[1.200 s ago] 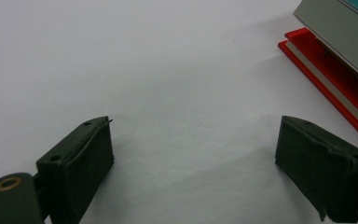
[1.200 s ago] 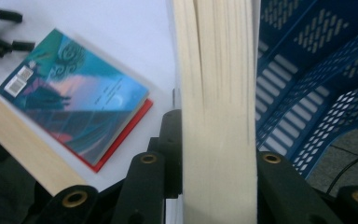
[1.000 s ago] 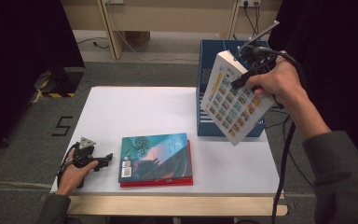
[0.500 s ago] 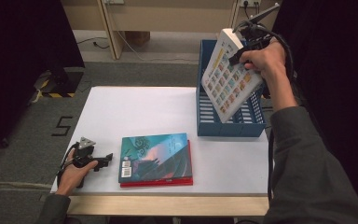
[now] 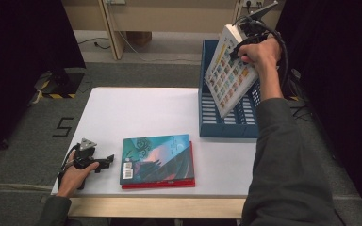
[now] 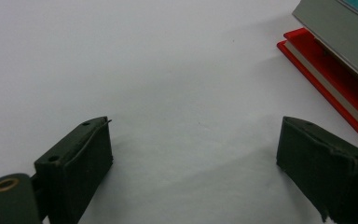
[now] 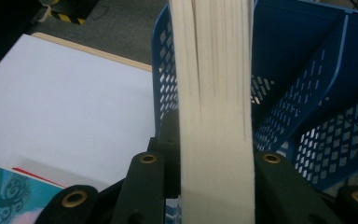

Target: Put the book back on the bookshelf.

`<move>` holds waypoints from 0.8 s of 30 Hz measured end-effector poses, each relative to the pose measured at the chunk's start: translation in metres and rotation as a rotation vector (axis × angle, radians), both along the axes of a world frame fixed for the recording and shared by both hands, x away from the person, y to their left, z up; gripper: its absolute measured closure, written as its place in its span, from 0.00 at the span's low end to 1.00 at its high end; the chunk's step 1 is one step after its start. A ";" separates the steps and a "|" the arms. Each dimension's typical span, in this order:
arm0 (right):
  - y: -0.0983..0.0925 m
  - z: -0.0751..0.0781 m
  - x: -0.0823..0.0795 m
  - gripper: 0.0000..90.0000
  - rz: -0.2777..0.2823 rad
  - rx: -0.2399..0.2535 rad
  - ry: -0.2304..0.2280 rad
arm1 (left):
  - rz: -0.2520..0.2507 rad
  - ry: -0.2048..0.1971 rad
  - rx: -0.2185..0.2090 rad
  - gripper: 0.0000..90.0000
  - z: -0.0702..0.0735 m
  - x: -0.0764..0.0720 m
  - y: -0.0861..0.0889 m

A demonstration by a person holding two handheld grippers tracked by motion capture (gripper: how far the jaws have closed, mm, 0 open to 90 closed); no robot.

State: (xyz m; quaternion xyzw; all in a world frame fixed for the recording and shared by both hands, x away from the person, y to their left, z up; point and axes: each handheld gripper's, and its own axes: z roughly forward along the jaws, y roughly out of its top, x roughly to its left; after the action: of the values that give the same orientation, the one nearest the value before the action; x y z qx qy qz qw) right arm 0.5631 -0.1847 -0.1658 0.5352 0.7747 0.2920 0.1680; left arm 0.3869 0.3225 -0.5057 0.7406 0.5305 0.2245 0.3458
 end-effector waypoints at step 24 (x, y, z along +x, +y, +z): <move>0.026 -0.013 0.037 0.81 -0.079 0.033 0.023 | -0.003 0.001 0.002 0.10 0.000 0.000 0.000</move>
State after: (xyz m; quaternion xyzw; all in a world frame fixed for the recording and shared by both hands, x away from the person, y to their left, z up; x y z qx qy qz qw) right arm 0.6003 -0.1591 -0.1789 0.5715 0.7498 0.2916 0.1618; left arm 0.3867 0.3224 -0.5056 0.7420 0.5292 0.2240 0.3453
